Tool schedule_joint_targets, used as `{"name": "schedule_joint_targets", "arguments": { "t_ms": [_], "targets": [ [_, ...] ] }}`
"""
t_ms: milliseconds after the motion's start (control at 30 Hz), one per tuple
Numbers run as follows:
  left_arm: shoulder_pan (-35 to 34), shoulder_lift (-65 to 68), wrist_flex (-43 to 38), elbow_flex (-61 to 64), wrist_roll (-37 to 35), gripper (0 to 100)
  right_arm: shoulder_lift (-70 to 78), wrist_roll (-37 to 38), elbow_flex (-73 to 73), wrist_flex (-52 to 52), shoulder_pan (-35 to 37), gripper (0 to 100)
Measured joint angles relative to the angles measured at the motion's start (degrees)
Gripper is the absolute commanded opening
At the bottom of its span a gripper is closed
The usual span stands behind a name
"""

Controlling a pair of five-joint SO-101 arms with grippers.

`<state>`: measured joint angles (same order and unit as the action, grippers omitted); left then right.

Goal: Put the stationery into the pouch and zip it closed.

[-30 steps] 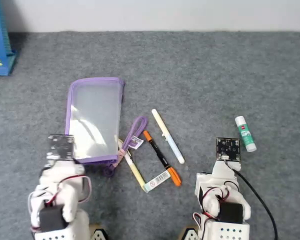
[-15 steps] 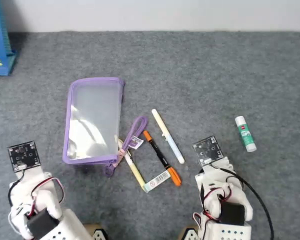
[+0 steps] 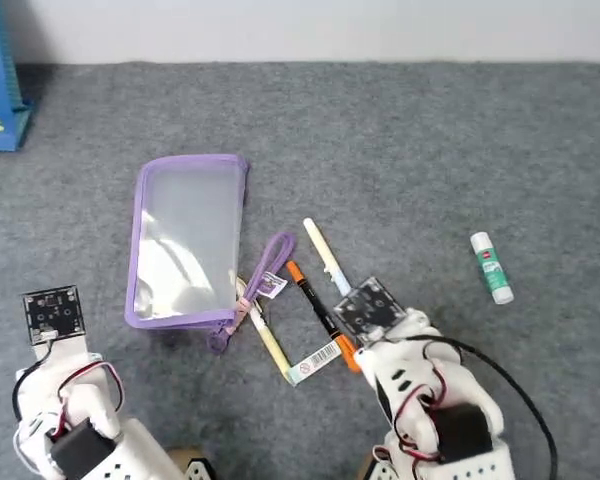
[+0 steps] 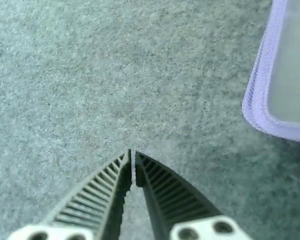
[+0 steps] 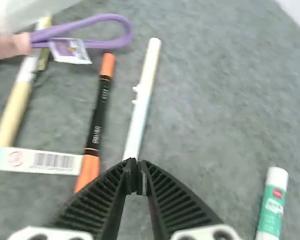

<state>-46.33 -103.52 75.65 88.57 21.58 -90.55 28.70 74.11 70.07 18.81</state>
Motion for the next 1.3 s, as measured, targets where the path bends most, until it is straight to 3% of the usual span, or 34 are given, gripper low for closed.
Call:
{"name": "schedule_joint_targets", "arguments": {
  "t_ms": [333, 533, 933, 1300],
  "targets": [
    [0.0, 0.0, 0.0, 0.0, 0.0, 1, 40.35, 0.53, -21.1, -4.22, 6.86, 19.8],
    [0.0, 0.0, 0.0, 0.0, 0.0, 1, 57.49, 9.14, -24.97, -13.01, 12.92, 23.2],
    [0.0, 0.0, 0.0, 1.49, 0.09, 5, 68.66, 19.34, -26.02, -26.46, 20.48, 25.8],
    [0.0, 0.0, 0.0, 1.58, 0.09, 5, 86.07, 24.62, -41.93, -23.47, 23.38, 25.8]
  ]
}}
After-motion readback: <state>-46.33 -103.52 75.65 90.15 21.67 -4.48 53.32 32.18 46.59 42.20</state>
